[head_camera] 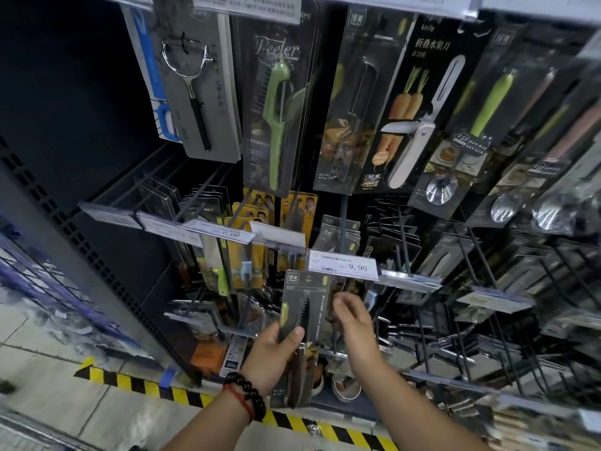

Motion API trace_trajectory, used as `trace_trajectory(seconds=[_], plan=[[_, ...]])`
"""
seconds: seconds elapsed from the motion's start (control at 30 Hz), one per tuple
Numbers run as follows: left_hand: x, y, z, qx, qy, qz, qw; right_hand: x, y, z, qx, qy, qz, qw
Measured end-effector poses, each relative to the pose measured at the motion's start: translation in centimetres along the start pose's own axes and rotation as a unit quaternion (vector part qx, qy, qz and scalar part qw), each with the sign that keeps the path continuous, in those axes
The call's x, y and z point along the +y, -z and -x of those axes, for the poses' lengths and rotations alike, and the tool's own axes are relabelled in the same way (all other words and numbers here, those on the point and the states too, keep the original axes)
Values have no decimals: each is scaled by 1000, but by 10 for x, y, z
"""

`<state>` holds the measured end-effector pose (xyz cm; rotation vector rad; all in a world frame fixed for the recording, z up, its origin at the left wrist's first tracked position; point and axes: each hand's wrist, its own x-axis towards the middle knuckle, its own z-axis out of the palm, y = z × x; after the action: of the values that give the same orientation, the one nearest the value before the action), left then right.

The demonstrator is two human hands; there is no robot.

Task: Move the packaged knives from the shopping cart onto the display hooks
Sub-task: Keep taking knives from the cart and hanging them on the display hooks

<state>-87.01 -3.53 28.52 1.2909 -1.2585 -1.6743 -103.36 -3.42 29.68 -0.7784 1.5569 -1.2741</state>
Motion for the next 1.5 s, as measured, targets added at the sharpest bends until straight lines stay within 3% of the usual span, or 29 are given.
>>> trace_trajectory(seconds=[0.13,0.23,0.33,0.4,0.5,0.57,0.63,0.8,0.9,1.23,1.5], plan=[[3,-14,-3,-23,-25,-4,999,-9,-1,13,-52,12,-29,998],[5,-21,-5,-34,-40,-29,998,-13,-2,15,-40,43,-25,998],[16,-20,-4,63,-106,-135,983,-18,0,11,-16,54,-21,998],[35,-12,3,174,-222,-240,929,-22,3,7,-11,62,-17,998],[65,2,4,268,-411,-357,795,-30,4,1,-4,62,-10,998],[87,9,-4,312,-468,-407,720,-34,2,-3,10,56,-22,998],[106,17,-13,331,-463,-465,679,-36,-1,-9,20,45,-34,998],[123,39,-27,266,-400,-556,678,-34,-2,-19,37,27,-23,999],[123,47,-30,240,-402,-588,660,-32,-2,-22,46,32,-11,998],[121,40,-36,308,-411,-591,622,-24,-3,-27,29,45,48,997],[118,40,-39,316,-434,-570,622,-23,2,-25,29,35,34,998]])
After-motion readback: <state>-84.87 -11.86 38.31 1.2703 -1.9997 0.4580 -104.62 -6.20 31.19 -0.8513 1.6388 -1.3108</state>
